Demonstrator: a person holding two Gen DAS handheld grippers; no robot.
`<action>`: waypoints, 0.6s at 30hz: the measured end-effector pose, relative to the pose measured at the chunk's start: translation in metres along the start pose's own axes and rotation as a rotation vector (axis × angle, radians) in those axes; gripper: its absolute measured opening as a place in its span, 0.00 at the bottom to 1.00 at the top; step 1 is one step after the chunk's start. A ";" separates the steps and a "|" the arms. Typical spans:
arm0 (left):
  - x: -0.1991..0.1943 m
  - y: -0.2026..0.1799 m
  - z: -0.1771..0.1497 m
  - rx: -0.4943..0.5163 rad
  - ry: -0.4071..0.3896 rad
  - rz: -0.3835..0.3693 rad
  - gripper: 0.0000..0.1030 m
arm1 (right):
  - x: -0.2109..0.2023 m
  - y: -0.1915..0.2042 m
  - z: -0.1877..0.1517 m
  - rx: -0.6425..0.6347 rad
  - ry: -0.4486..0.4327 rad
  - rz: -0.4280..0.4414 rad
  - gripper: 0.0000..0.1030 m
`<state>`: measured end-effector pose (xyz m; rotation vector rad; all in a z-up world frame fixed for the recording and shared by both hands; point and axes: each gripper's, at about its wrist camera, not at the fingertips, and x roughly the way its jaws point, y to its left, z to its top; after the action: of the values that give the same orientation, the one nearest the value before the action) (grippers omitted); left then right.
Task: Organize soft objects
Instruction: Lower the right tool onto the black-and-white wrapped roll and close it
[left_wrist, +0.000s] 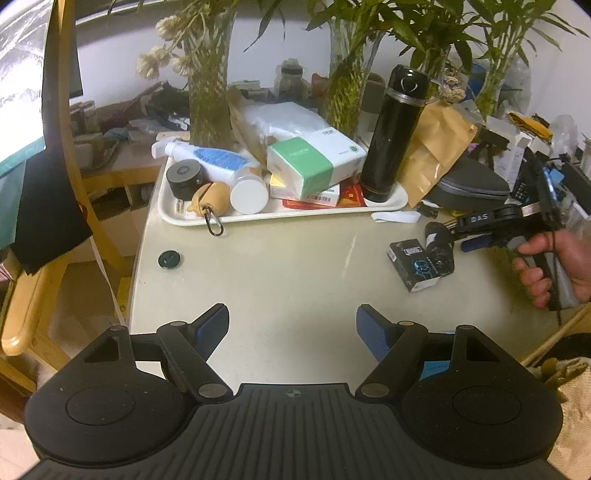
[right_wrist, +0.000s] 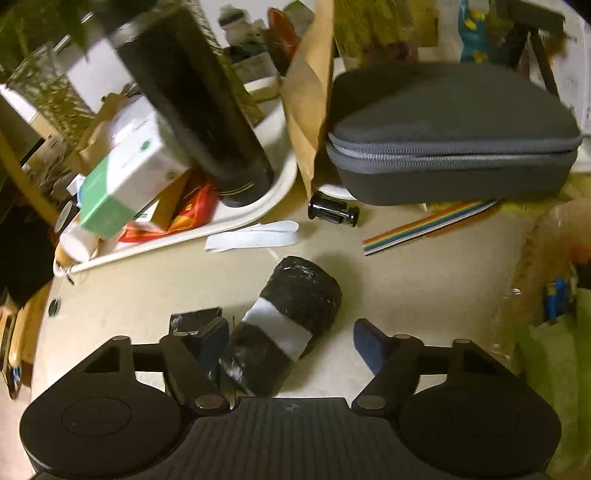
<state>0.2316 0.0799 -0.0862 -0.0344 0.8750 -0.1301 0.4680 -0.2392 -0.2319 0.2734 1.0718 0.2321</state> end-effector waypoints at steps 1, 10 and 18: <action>0.000 0.000 0.000 -0.006 0.001 -0.003 0.74 | 0.003 0.000 0.000 0.000 0.005 -0.003 0.68; 0.003 -0.001 0.000 -0.003 0.012 -0.001 0.74 | 0.015 0.031 0.000 -0.201 -0.012 -0.004 0.49; 0.004 -0.002 0.000 0.004 0.012 -0.002 0.74 | 0.016 0.043 -0.001 -0.281 0.009 -0.088 0.50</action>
<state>0.2341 0.0775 -0.0887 -0.0313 0.8869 -0.1341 0.4721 -0.1934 -0.2314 -0.0267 1.0434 0.3019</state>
